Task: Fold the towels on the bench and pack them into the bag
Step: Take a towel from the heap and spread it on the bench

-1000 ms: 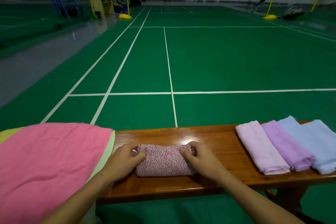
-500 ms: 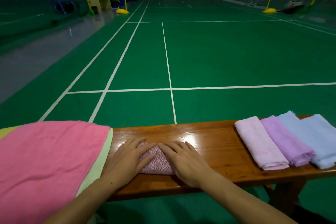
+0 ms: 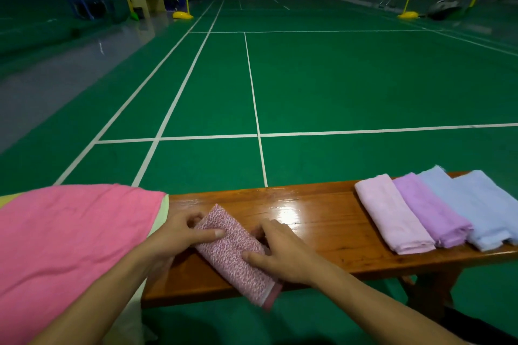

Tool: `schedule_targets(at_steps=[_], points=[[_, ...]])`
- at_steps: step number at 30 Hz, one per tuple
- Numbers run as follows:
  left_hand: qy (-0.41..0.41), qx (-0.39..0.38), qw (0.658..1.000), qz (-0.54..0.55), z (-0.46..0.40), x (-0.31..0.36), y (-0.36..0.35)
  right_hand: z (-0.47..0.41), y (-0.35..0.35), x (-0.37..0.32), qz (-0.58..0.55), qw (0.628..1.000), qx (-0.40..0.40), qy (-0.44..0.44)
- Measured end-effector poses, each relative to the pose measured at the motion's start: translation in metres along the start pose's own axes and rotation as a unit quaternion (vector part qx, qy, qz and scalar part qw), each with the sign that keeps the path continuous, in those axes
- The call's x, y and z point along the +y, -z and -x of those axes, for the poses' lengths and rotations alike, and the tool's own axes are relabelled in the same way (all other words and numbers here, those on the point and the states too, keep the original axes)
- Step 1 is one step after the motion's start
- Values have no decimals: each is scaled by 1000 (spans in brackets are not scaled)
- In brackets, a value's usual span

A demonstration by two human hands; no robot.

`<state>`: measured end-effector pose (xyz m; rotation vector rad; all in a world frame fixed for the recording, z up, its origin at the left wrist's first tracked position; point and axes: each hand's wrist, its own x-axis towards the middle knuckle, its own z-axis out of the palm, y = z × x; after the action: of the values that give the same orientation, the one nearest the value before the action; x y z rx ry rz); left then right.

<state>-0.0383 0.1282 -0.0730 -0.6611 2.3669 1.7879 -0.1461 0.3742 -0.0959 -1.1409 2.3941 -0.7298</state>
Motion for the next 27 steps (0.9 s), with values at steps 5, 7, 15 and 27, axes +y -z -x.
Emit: schedule_targets(at_steps=[5, 7, 15, 27], points=[[-78, -25, 995, 52, 11, 19, 1, -2, 5, -12, -267, 961, -78, -2], [-81, 3, 993, 87, 10, 21, 0, 1, 7, -17, -313, 948, -64, 7], [-33, 76, 986, 146, -28, 41, -54, 28, 30, 8, -236, 965, 93, 70], [-97, 93, 978, 162, -70, 106, -192, 68, 80, 107, -120, 970, 211, -16]])
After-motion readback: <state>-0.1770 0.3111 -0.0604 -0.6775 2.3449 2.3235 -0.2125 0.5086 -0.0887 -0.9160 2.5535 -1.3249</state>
